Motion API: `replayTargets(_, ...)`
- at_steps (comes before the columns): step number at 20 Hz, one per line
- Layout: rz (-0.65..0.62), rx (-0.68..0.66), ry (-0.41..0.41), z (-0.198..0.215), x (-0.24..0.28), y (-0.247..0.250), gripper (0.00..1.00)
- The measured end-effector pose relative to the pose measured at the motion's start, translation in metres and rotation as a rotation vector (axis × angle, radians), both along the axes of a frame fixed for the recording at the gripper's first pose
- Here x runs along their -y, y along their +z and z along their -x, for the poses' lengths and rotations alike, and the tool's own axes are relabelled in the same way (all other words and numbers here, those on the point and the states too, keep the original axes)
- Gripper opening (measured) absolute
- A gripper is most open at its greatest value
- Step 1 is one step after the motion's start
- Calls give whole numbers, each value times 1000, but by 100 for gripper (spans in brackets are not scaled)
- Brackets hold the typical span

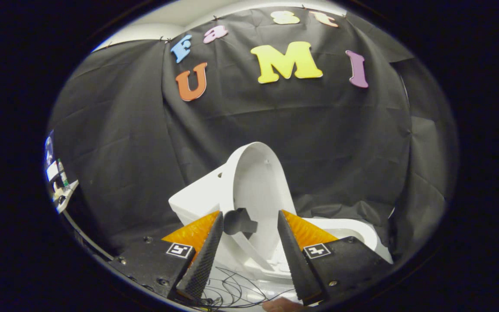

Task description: Open the toilet lid.

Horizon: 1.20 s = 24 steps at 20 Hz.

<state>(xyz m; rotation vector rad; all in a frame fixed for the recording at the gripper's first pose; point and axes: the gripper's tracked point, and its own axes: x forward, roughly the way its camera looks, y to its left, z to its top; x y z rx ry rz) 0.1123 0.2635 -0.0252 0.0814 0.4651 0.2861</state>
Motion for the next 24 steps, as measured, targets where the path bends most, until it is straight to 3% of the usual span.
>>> replayTargets(1, 3, 10, -12, 2, 13, 2, 82)
replayTargets(3, 3, 23, -37, 7, 37, 6, 100)
replayTargets(12, 32, 183, -69, 44, 123, 30, 99)
replayTargets(18, -24, 310, -73, 72, 164, 45, 98)
replayTargets(24, -18, 350, -103, 93, 201, 39, 99)
